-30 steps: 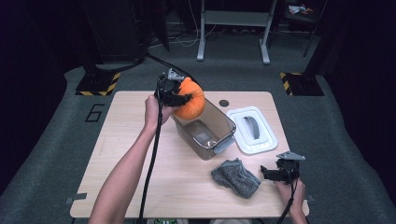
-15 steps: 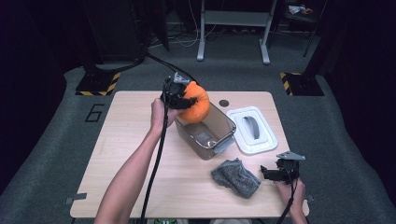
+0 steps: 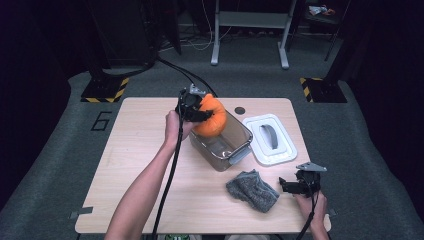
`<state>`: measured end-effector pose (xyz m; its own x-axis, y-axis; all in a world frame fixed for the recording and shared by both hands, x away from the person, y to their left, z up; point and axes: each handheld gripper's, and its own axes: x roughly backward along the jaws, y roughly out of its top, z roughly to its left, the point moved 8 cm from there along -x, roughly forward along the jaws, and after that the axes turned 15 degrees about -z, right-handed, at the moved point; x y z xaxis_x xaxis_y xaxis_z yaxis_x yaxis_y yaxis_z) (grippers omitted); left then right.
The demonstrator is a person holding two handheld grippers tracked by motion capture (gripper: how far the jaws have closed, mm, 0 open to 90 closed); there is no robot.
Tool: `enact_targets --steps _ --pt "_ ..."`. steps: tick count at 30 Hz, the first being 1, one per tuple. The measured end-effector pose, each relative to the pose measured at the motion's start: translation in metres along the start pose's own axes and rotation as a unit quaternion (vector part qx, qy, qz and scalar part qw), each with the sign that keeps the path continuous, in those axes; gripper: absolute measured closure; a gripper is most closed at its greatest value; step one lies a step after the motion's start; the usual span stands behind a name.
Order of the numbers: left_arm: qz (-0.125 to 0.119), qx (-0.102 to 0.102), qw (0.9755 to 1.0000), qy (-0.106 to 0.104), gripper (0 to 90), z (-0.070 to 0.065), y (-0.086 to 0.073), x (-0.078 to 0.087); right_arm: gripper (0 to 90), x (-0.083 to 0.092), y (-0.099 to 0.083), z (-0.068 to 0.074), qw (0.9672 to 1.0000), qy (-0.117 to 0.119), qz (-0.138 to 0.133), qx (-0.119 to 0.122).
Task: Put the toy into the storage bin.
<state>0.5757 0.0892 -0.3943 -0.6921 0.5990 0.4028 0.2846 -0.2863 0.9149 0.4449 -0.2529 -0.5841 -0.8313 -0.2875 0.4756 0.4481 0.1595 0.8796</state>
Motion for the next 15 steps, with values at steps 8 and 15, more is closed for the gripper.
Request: enact_targets --steps 8,15 --pt "0.004 0.008 0.9999 -0.006 58.9 -0.003 -0.009 -0.007 3.2 0.000 0.000 0.000 1.0000 0.001 -0.001 0.002" --pt "0.014 0.008 0.9998 -0.010 58.2 -0.005 -0.018 -0.012 3.1 0.000 0.000 0.000 1.0000 0.000 -0.001 0.003"
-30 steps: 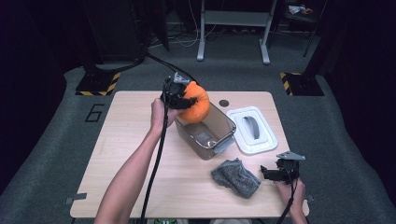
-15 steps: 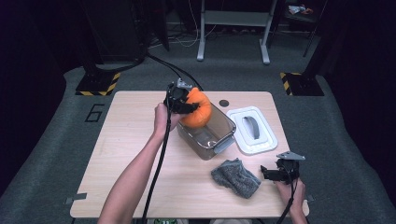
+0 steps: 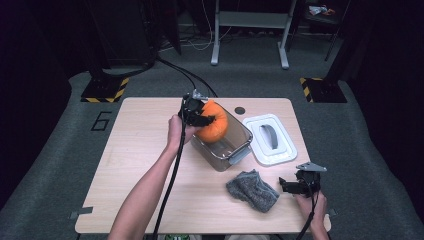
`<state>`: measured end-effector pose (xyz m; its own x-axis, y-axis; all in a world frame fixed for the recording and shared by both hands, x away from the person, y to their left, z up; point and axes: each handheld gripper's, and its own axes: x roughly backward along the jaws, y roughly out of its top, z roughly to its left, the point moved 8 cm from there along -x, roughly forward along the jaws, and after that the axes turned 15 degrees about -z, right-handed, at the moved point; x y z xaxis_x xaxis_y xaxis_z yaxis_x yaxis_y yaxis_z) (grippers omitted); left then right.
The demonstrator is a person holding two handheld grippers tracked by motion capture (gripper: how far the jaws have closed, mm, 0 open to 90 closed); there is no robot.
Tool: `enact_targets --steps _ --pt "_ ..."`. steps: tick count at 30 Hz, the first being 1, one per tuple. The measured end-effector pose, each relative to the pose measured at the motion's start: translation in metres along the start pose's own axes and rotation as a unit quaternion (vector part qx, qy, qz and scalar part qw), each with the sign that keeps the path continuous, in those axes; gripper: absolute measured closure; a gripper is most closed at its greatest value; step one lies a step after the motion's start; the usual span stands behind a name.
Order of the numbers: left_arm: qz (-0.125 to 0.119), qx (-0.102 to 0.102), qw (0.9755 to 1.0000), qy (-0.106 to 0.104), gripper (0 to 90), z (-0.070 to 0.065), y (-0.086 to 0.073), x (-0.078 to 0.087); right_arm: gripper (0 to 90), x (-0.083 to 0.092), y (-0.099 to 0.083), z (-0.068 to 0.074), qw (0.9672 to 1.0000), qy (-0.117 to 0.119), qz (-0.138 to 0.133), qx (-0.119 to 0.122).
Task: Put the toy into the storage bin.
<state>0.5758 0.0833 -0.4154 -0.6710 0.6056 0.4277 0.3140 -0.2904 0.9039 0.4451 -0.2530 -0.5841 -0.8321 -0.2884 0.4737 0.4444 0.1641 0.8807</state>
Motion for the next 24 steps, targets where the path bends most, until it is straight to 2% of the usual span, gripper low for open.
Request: enact_targets --steps 14,24 --pt "0.018 0.009 0.9998 0.001 54.5 0.002 -0.014 -0.012 3.2 0.000 0.000 0.000 1.0000 0.000 0.000 0.000" --pt "0.042 0.021 0.9989 0.004 48.8 0.010 -0.028 -0.019 3.2 0.000 0.000 0.000 1.0000 -0.001 0.000 0.000"
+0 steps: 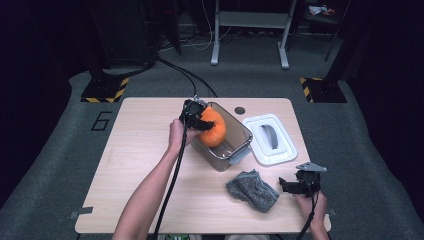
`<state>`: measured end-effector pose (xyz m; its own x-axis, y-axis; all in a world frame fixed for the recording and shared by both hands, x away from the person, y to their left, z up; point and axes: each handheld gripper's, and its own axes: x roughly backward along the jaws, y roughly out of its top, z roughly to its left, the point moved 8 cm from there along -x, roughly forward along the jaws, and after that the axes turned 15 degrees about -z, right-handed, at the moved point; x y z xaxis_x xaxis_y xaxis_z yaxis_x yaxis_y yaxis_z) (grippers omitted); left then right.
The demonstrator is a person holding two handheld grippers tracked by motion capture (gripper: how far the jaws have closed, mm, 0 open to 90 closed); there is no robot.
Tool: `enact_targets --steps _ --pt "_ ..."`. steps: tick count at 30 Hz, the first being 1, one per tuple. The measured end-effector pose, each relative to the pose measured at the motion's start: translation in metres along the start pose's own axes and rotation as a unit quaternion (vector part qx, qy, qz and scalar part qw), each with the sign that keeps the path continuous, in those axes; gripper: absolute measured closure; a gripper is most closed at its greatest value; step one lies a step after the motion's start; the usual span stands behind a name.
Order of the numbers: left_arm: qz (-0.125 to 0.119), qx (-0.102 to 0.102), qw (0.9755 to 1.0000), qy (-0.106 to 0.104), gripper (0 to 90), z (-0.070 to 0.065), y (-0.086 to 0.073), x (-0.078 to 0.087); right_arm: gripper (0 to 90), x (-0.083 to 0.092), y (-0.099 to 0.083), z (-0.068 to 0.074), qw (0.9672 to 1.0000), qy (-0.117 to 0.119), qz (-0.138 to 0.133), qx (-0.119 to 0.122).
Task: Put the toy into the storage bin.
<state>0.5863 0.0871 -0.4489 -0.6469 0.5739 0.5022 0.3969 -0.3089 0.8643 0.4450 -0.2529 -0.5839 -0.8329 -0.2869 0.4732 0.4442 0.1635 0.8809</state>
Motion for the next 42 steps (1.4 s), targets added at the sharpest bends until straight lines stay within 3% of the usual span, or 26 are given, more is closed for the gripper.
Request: enact_targets --steps 10,12,14,19,30,42 --pt "0.030 0.003 0.9995 0.012 35.0 0.002 -0.008 -0.008 3.2 0.000 0.000 0.000 1.0000 0.000 0.000 -0.001" --pt "0.021 0.003 0.9997 0.014 38.2 0.003 -0.006 -0.007 3.2 0.000 0.000 0.000 1.0000 0.001 0.000 0.000" --pt "0.026 -0.012 0.9993 0.025 32.6 0.006 -0.003 -0.004 3.2 0.000 0.000 0.000 1.0000 0.001 0.000 0.000" --pt "0.013 -0.004 0.9996 0.025 24.0 0.008 0.000 0.002 3.2 0.000 0.000 0.000 1.0000 0.001 0.000 0.000" --pt "-0.025 -0.002 0.9996 0.012 13.1 0.011 0.011 0.032 3.2 0.000 -0.001 0.000 1.0000 0.002 0.001 0.001" --pt "-0.052 0.003 0.9984 0.022 6.7 0.027 -0.009 0.072 3.2 0.000 0.000 0.001 1.0000 0.000 0.001 -0.006"
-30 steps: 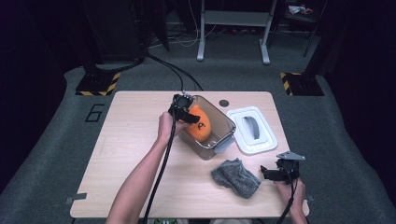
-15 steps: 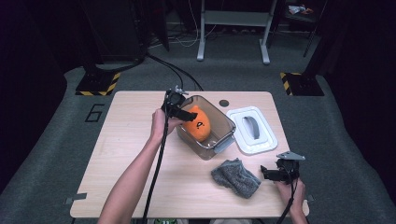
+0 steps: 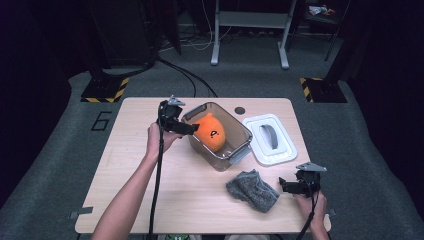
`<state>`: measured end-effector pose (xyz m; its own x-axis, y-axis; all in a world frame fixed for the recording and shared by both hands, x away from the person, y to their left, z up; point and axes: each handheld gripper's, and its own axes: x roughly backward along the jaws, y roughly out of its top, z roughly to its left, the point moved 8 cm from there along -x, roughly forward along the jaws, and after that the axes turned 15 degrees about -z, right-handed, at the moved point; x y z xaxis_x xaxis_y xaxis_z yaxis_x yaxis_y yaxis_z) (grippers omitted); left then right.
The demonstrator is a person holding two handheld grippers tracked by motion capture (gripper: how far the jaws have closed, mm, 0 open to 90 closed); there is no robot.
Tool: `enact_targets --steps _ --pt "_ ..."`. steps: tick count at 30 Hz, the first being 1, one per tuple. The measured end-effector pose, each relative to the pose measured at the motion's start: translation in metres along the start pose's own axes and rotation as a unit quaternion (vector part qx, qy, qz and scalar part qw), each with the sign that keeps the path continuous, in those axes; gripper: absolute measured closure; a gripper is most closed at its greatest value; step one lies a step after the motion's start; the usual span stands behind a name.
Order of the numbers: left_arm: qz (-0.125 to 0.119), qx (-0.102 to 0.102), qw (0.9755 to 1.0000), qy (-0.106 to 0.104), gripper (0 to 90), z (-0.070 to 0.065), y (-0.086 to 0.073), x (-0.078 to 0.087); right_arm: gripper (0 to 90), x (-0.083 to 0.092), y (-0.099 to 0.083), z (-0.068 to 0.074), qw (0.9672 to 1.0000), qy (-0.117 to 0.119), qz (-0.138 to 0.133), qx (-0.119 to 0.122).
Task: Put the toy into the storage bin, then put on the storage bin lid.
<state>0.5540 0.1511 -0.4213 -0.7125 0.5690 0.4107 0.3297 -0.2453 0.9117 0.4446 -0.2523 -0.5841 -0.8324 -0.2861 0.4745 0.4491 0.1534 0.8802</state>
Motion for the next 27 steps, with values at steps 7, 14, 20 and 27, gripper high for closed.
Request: enact_targets --steps 7,14,20,27 --pt "-0.010 0.016 0.9998 0.011 2.4 0.013 -0.021 0.019 3.2 0.000 0.000 -0.001 1.0000 0.001 0.000 0.005" --pt "-0.012 0.040 0.9988 0.024 0.8 0.028 -0.049 0.032 3.2 0.000 0.000 -0.001 1.0000 0.001 0.000 0.005" --pt "-0.004 0.048 0.9982 0.036 0.2 0.037 -0.072 0.039 3.2 0.000 0.000 -0.001 1.0000 0.001 0.001 0.003" --pt "0.011 0.072 0.9965 0.040 0.1 0.041 -0.110 0.042 3.2 0.000 0.000 -0.001 1.0000 0.002 0.002 0.002"
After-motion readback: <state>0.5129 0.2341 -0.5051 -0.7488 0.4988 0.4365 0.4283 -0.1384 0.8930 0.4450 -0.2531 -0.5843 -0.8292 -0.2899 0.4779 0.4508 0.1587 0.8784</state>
